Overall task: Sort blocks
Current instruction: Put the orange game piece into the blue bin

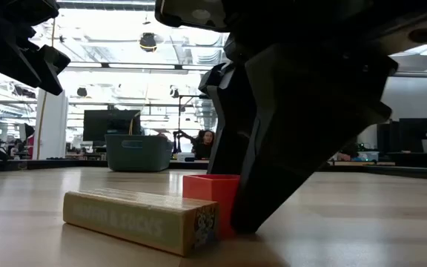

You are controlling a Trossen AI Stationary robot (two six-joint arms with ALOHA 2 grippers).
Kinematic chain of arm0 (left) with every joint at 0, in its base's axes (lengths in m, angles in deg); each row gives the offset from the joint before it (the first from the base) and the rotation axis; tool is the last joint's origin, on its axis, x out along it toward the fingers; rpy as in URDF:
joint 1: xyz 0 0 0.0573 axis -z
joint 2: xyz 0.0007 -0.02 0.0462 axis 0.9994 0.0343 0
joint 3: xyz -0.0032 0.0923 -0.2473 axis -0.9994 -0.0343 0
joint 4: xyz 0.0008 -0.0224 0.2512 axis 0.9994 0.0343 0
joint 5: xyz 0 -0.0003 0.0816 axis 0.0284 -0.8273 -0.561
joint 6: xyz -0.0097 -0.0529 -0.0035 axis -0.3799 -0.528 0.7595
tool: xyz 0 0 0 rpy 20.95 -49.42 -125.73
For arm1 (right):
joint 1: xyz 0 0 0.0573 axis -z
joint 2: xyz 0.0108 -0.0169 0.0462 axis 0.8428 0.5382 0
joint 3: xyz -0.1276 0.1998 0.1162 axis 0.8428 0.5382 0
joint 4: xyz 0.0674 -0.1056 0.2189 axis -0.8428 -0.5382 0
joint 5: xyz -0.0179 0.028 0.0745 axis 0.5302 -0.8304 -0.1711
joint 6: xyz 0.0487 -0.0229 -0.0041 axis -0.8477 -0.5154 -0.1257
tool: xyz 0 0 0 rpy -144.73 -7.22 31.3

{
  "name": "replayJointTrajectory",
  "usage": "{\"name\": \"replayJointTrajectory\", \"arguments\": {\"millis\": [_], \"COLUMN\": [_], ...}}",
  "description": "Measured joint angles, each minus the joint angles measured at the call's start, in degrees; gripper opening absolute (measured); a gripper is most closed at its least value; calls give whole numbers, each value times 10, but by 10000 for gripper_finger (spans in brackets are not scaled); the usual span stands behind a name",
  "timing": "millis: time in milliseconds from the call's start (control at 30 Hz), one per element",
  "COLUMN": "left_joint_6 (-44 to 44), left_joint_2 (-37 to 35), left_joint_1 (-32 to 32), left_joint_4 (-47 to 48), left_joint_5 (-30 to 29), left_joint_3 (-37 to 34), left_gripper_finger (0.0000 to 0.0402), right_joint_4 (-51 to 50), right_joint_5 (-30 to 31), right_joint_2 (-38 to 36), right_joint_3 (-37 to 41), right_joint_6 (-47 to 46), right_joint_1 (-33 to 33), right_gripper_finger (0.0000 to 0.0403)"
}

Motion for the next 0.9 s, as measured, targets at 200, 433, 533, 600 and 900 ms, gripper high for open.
{"name": "replayJointTrajectory", "arguments": {"millis": [200,433,533,600,900], "left_joint_6": [1,-4,-18,-22,-24], "left_joint_2": [0,0,0,0,-4], "left_joint_1": [0,0,0,0,0], "left_joint_4": [0,24,45,54,48], "left_joint_5": [0,0,0,0,-36], "left_joint_3": [0,0,0,0,0], "left_gripper_finger": [157,157,157,157,157], "right_joint_4": [-13,-72,-99,-95,45], "right_joint_5": [2,53,89,106,107], "right_joint_2": [-13,-40,-49,-54,-53], "right_joint_3": [2,3,3,2,2], "right_joint_6": [0,-14,-14,-3,106], "right_joint_1": [15,59,87,111,257], "right_gripper_finger": [88,74,73,73,73]}}
